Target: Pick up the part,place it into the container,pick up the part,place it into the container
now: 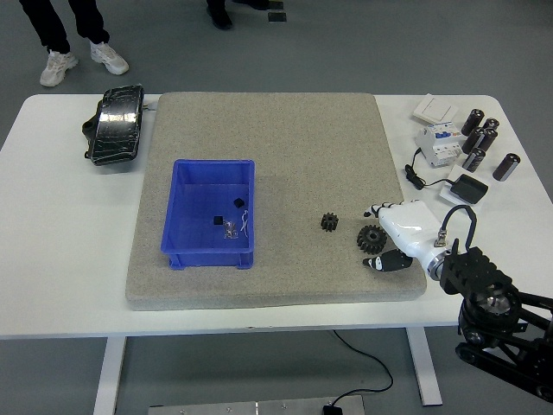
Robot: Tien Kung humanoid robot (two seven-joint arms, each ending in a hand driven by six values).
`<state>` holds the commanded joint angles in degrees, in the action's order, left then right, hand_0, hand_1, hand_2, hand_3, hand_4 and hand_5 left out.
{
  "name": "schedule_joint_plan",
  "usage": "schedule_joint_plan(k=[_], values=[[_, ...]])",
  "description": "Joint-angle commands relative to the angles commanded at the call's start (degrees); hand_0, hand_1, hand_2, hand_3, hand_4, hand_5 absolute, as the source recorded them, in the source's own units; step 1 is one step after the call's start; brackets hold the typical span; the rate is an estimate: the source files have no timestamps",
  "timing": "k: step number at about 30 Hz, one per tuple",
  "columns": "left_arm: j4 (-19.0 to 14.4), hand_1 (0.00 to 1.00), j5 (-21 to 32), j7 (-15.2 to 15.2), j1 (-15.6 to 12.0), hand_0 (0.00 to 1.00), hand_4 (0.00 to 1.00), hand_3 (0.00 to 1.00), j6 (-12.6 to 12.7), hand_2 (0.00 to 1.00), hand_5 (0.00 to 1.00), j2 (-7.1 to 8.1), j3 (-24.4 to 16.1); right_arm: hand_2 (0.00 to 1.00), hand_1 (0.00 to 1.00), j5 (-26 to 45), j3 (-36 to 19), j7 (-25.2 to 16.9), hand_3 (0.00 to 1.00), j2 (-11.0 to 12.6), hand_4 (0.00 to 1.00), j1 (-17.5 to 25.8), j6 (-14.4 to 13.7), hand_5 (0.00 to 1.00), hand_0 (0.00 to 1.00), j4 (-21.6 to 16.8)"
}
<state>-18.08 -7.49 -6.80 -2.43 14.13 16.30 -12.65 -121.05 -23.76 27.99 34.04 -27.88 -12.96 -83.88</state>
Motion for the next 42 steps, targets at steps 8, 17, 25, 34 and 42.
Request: schedule_joint_plan(k=[8, 17, 25, 34, 42], values=[[-0.1, 0.676, 0.1, 0.0, 0.0, 0.690, 0.696, 0.725, 0.1, 0.661, 0.274, 0.10, 0.0, 0.678, 0.415, 1.7, 0.8, -1.2, 0.690, 0.0, 0.723, -0.8, -1.5, 0.251, 0.261, 1.8], [0.0, 0.675, 0.6, 0.2, 0.1, 0.690, 0.696, 0.726, 0.1, 0.661, 0.271, 0.14, 0.2, 0.666, 0.404, 3.3, 1.6, -2.0, 0.683, -0.4, 0.720, -0.9, -2.3, 0.256, 0.246, 2.6], [0.0, 0.675, 0.6, 0.3, 0.1, 0.690, 0.696, 0.723, 0.3, 0.659, 0.273, 0.23, 0.0, 0.641, 0.378, 4.1, 2.6, -2.6, 0.673, -0.6, 0.694, -0.9, -2.6, 0.238, 0.226, 3.1], [-0.1, 0.675, 0.5, 0.3, 0.0, 0.690, 0.696, 0.724, 0.4, 0.659, 0.273, 0.28, -0.2, 0.626, 0.387, 4.9, 2.6, -3.5, 0.679, -0.5, 0.493, -1.0, -3.6, 0.085, 0.221, 3.1], [0.0, 0.675, 0.5, 0.5, 0.1, 0.690, 0.697, 0.720, 0.5, 0.660, 0.275, 0.37, -0.2, 0.550, 0.350, 6.7, 2.5, -4.4, 0.681, -0.5, 0.348, -1.1, -2.7, 0.002, 0.212, 3.8]])
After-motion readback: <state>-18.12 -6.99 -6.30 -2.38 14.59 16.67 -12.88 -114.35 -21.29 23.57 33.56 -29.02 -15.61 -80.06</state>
